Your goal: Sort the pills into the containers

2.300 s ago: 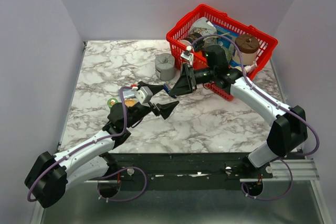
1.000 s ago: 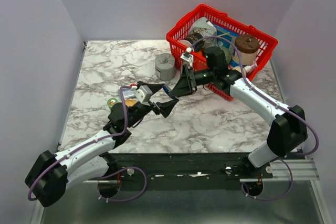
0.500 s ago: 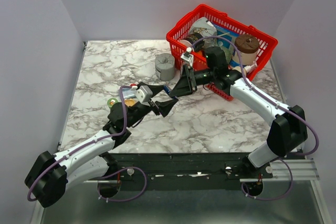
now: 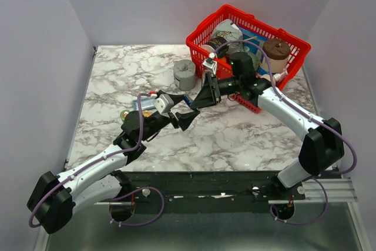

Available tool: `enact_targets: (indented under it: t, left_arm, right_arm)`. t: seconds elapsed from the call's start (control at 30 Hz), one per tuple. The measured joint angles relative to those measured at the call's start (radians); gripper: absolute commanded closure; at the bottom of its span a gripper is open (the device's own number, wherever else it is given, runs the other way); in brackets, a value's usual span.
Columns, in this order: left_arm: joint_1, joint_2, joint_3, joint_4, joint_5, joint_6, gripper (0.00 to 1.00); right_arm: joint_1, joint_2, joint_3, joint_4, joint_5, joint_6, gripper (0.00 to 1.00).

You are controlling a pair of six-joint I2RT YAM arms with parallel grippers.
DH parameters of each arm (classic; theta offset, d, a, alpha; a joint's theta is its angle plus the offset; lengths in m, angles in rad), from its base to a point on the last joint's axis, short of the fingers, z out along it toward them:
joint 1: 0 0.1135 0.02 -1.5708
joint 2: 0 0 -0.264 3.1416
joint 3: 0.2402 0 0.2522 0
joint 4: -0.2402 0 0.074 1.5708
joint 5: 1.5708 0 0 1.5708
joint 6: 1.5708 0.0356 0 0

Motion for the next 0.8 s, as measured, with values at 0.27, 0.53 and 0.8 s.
enact_targets:
  t: [0.27,0.53,0.8]
  left_arm:
    - [0.0,-0.037,0.005,-0.06,0.012,0.023,0.67]
    - [0.002,-0.077,0.005,-0.119,0.046,0.026,0.7]
    - [0.019,-0.098,0.004,-0.149,0.078,0.007,0.71]
  right_arm:
    - [0.002,0.0,-0.002,-0.001,-0.007,-0.019,0.19]
    - [0.009,0.0,-0.002,-0.011,-0.01,-0.07,0.02]
    - [0.009,-0.003,0.001,-0.029,-0.011,-0.134,0.0]
